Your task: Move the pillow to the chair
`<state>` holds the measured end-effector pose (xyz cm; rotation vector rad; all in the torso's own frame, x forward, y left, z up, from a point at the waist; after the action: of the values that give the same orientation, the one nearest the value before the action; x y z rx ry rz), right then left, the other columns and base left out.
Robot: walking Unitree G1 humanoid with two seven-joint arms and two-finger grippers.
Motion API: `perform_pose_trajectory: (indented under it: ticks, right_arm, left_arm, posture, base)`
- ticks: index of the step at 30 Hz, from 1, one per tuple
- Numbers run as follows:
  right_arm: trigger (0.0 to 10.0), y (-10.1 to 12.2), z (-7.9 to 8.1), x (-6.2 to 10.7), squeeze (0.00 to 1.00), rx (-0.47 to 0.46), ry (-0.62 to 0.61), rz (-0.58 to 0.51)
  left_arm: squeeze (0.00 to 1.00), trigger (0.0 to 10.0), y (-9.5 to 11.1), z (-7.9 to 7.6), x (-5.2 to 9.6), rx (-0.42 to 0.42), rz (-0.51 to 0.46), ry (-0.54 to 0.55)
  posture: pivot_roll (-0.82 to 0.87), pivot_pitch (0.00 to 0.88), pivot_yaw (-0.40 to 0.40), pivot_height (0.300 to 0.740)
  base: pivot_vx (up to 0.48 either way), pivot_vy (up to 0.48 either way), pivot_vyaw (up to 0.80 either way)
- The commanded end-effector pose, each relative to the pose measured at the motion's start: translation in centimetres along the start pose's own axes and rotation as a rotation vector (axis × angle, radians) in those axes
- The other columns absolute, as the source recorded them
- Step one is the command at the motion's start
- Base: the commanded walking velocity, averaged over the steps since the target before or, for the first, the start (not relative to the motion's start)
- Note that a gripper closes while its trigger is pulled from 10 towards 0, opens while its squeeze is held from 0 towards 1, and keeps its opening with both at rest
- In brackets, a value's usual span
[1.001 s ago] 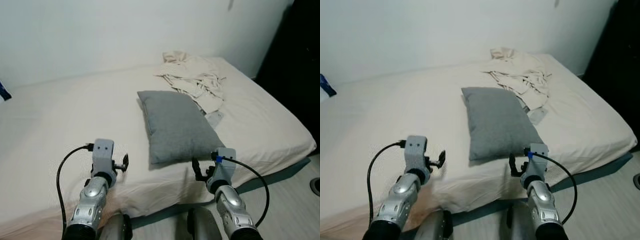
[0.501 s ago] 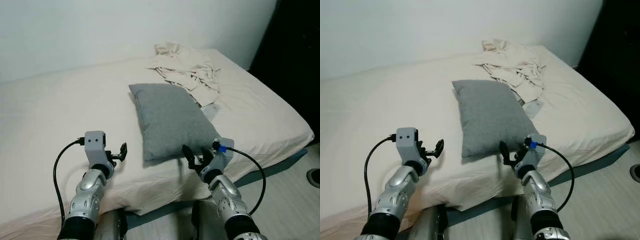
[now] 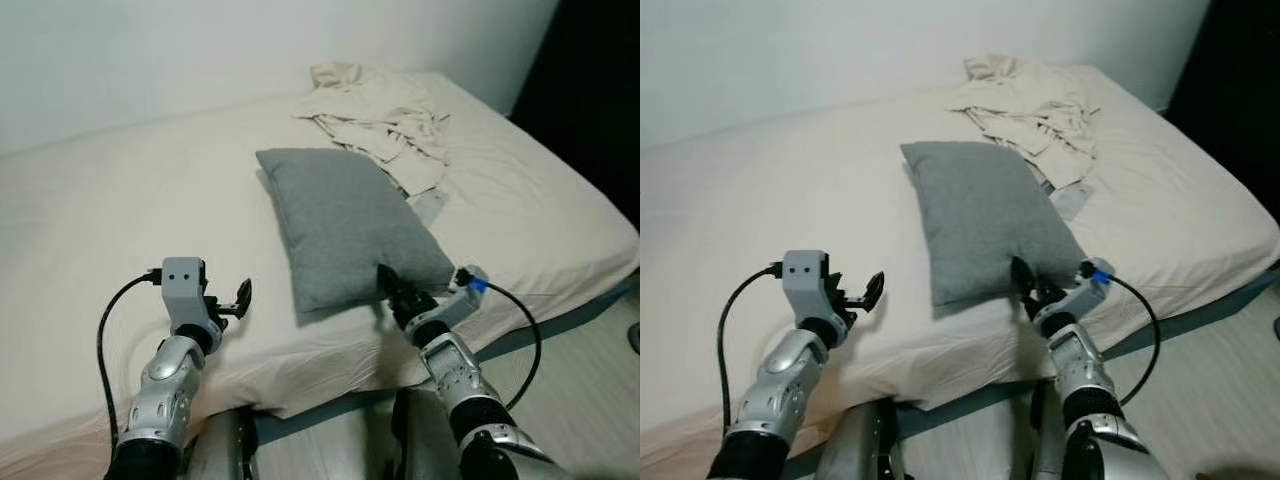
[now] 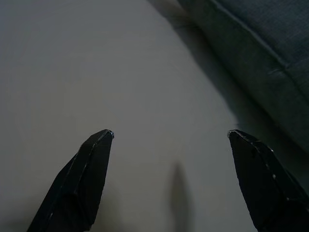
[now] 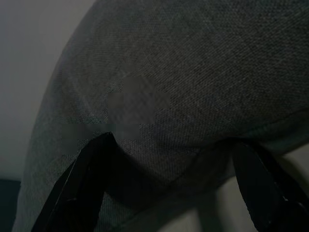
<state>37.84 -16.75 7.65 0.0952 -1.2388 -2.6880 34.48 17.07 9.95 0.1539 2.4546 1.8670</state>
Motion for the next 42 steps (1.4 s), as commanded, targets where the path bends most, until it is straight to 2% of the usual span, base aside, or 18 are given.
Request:
perform_pose_trajectory:
  ticks: [1, 6, 15, 16, 17, 18, 24, 35, 39, 42]
  right_arm:
    - [10.0, -0.6, 0.6, -0.4, 0.0, -0.037, 0.021, 0.035]
    - [10.0, -0.4, 2.2, -1.3, 0.0, 0.001, 0.102, 0.069]
    - [10.0, 0.5, 3.2, -1.7, 0.0, -0.023, 0.195, 0.05]
    - [9.6, 0.6, 3.3, -1.7, 0.0, -0.025, 0.208, 0.045]
    - [9.6, 0.6, 3.3, -1.7, 0.0, -0.025, 0.208, 0.045]
    - [0.0, 0.9, 3.3, -1.7, 0.0, -0.034, 0.21, 0.023]
    - [0.0, 1.0, 2.5, -1.5, 0.0, -0.014, 0.161, 0.023]
    - [0.0, 1.0, 1.9, -1.3, 0.0, -0.013, 0.142, 0.024]
    - [0.0, 1.0, 2.3, -1.3, 0.0, -0.002, 0.185, 0.032]
    - [0.0, 0.6, 3.7, -1.3, 0.0, 0.011, 0.304, 0.067]
  left_arm:
    - [0.0, 10.0, -0.3, 0.9, 0.5, -0.007, 0.023, 0.019]
    - [0.0, 10.0, 0.2, 0.9, 0.4, -0.023, 0.014, 0.012]
    - [0.0, 10.0, -0.1, 0.0, 0.4, -0.071, 0.029, -0.02]
    - [0.0, 10.0, -0.1, -0.1, 0.4, -0.071, 0.03, -0.023]
    - [0.0, 10.0, -0.1, -0.1, 0.4, -0.071, 0.03, -0.023]
    - [0.0, 10.0, -0.1, -0.2, 0.3, -0.07, 0.032, -0.026]
    - [0.0, 10.0, -0.1, -0.3, 0.3, -0.071, 0.033, -0.029]
    - [0.0, 10.0, -0.2, -0.3, 0.2, -0.067, 0.033, -0.021]
    - [0.0, 10.0, -0.1, -0.2, 0.0, -0.059, 0.029, -0.008]
    - [0.0, 10.0, 0.1, 0.1, -0.2, -0.054, 0.019, 0.007]
  posture:
    - [0.15, 0.268, 0.079, 0.561]
    - [0.15, 0.267, 0.076, 0.561]
    - [0.14, 0.27, 0.083, 0.561]
    - [0.15, 0.268, 0.087, 0.561]
    - [0.15, 0.268, 0.087, 0.561]
    - [0.14, 0.265, 0.089, 0.561]
    - [0.14, 0.26, 0.088, 0.561]
    - [0.13, 0.254, 0.087, 0.561]
    - [0.12, 0.237, 0.083, 0.561]
    - [0.11, 0.226, 0.079, 0.561]
  base:
    - [0.0, 0.0, 0.0]
    - [0.0, 0.0, 0.0]
    - [0.0, 0.0, 0.0]
    - [0.0, 0.0, 0.0]
    - [0.0, 0.0, 0.0]
    - [0.0, 0.0, 0.0]
    - [0.0, 0.0, 0.0]
    - [0.0, 0.0, 0.0]
    - [0.0, 0.0, 0.0]
    - [0.0, 0.0, 0.0]
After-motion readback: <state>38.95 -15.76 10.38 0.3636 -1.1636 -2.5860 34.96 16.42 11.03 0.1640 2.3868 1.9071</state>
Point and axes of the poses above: a point about 5 cm out from each wrist's last joint towards the gripper, its own x axis pointing back from the gripper into the wrist, its own y axis along the axis of the wrist's last joint, z = x × y, the point moved 3 cm from there along -x, pointing out of the wrist towards the gripper, and after that the axes turned 6 degrees about x, right-handed, at the moved point
